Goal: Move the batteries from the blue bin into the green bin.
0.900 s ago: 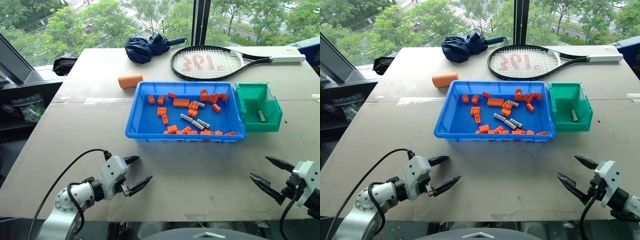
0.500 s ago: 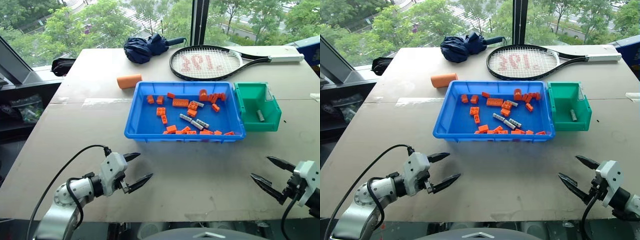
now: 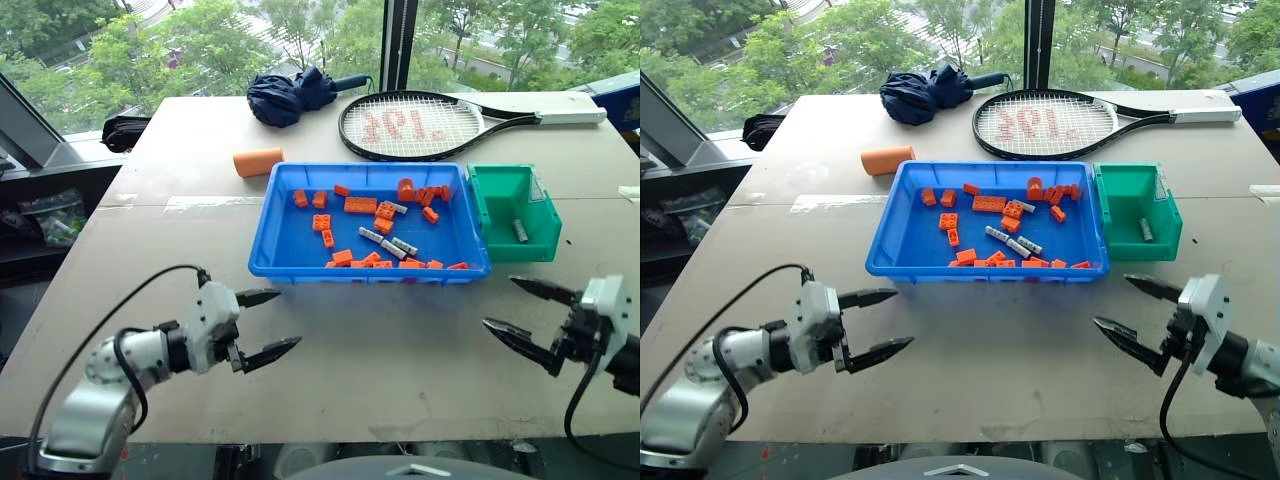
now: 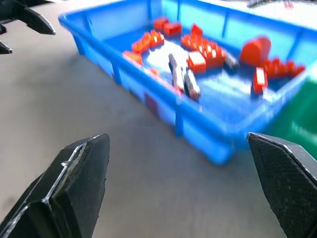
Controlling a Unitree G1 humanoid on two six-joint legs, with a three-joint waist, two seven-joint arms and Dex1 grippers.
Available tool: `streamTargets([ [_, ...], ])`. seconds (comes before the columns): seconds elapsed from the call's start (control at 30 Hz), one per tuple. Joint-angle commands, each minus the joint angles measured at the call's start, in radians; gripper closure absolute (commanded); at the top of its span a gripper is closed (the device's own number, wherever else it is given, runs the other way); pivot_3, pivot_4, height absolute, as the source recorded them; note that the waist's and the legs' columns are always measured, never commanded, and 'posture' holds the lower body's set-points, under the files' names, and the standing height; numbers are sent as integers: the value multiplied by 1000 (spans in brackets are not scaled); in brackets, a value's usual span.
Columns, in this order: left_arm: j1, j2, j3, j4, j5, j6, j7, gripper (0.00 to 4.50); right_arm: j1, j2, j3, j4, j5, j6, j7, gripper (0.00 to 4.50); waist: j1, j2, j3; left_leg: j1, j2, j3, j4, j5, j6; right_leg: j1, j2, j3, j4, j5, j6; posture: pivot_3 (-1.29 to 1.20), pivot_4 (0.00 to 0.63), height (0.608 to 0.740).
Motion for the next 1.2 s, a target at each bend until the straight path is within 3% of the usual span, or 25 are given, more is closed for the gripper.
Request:
streamTargets([
  [0.03,-91,65,66,-2,-116,79,-54,0,-153,-52,66,-6,45,149,-67,32,0,0,0,-1,0,0,0,0,0,-1,0,0,0,0,0,0,150,740],
  [0.2,-250,173,88,85,-165,151,-147,0,-475,-131,310,128,-62,361,-80,32,-3,-2,2,-3,0,0,-1,3,-4,-3,0,-1,-2,0,0,0,150,740],
  [0.4,-395,233,60,157,-136,162,-199,0,-782,-33,578,339,-213,473,-84,32,-16,-4,3,-11,0,0,-1,3,-4,-11,0,-1,-4,0,0,0,150,740],
  [0.57,-442,247,50,165,-114,163,-215,0,-890,39,697,478,-326,433,-53,32,-28,-4,4,-19,-1,0,2,3,-5,-18,0,-1,0,0,0,0,150,740],
  [0.87,-448,268,60,144,-101,186,-243,0,-970,115,769,624,-456,346,4,32,-31,-4,4,-19,-1,0,2,3,-5,-19,1,0,1,0,0,0,150,740],
  [0.97,-448,275,63,165,-78,167,-251,0,-985,133,777,647,-483,344,22,734,-31,-4,4,-19,-1,0,2,3,-5,-19,1,-1,1,0,0,0,150,740],
  [1.2,-448,263,61,185,-61,138,-267,0,-991,167,785,672,-526,355,62,4169,-32,-4,4,-19,-1,0,2,3,-5,-19,1,-1,1,0,0,0,150,740],
])
